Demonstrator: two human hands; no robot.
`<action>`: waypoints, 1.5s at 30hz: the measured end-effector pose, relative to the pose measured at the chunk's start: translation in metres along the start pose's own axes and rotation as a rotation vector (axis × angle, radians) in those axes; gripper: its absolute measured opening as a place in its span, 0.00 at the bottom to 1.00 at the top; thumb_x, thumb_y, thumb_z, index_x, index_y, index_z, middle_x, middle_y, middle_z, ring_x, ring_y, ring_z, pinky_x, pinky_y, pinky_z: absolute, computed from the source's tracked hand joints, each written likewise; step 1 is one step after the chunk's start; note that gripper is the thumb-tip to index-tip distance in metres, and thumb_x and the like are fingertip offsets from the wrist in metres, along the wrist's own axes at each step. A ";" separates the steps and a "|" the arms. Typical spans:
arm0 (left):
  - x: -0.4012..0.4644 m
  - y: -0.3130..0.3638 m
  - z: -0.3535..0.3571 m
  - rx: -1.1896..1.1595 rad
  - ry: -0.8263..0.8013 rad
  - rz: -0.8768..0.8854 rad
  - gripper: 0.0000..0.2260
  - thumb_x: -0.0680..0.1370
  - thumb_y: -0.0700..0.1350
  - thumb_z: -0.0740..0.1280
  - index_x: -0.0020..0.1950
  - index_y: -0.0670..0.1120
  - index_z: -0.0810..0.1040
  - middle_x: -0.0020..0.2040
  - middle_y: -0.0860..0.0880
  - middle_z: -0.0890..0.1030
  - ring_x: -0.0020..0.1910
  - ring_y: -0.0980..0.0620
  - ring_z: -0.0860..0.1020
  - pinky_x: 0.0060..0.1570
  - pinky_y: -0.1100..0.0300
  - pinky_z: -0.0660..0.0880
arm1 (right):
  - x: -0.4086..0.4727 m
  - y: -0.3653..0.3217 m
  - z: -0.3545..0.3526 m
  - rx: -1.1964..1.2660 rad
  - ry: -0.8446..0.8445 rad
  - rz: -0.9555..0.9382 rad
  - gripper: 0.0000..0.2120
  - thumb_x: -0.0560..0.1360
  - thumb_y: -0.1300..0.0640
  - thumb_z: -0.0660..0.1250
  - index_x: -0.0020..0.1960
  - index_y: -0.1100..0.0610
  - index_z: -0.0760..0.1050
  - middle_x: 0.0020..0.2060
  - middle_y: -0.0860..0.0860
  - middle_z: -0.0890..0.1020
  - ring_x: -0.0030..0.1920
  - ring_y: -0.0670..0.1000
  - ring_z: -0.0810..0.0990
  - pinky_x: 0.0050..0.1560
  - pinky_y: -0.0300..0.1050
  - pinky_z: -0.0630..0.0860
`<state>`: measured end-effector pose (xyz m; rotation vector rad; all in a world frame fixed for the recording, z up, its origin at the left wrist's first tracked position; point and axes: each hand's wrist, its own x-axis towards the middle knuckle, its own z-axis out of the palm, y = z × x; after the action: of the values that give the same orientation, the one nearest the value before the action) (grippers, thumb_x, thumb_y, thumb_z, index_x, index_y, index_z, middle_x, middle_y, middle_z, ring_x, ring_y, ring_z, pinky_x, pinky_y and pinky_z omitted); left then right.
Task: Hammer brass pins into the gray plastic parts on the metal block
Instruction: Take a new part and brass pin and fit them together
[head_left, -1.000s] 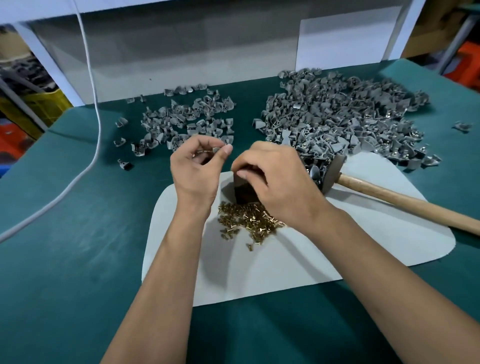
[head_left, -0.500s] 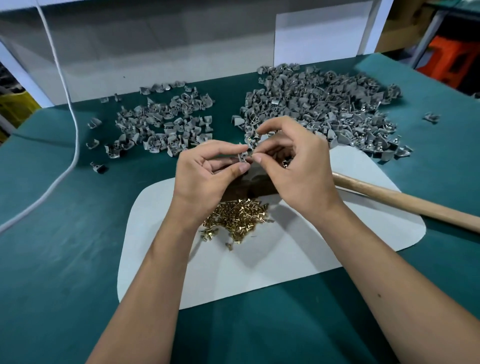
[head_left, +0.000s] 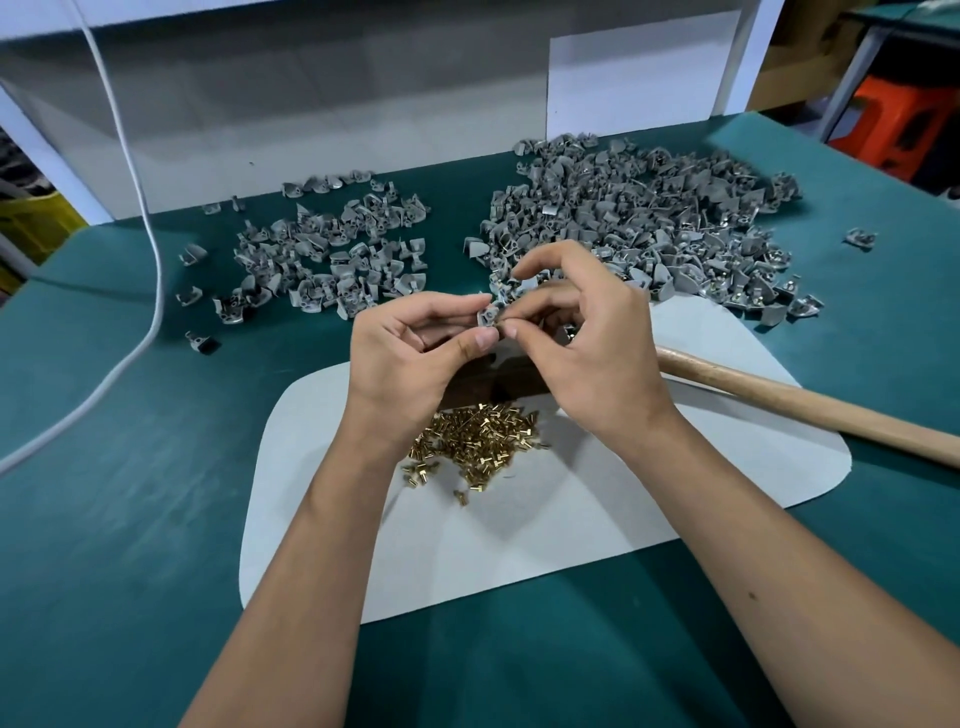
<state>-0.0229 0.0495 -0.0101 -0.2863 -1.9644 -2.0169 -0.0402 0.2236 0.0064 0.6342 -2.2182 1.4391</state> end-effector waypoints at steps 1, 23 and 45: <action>0.000 0.000 0.000 -0.006 0.010 -0.007 0.14 0.68 0.37 0.79 0.52 0.42 0.85 0.46 0.46 0.88 0.46 0.48 0.86 0.50 0.57 0.83 | 0.000 0.000 0.001 0.009 0.002 0.000 0.17 0.71 0.62 0.76 0.57 0.52 0.77 0.38 0.41 0.86 0.48 0.40 0.85 0.56 0.43 0.79; -0.006 0.002 0.004 -0.094 0.056 -0.077 0.12 0.62 0.39 0.82 0.43 0.46 0.87 0.42 0.43 0.87 0.42 0.48 0.86 0.49 0.52 0.84 | -0.004 0.003 0.008 -0.078 -0.064 -0.208 0.11 0.68 0.74 0.67 0.40 0.60 0.73 0.35 0.49 0.77 0.37 0.48 0.75 0.36 0.39 0.71; -0.003 0.006 0.001 -0.077 0.011 -0.094 0.16 0.67 0.32 0.78 0.53 0.40 0.84 0.44 0.46 0.87 0.43 0.52 0.85 0.47 0.62 0.81 | -0.002 0.005 -0.001 -0.129 0.008 -0.223 0.03 0.75 0.63 0.75 0.48 0.61 0.85 0.44 0.50 0.85 0.46 0.46 0.82 0.51 0.39 0.78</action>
<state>-0.0180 0.0510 -0.0054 -0.2033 -1.9306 -2.1509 -0.0417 0.2261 0.0022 0.8012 -2.1366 1.1763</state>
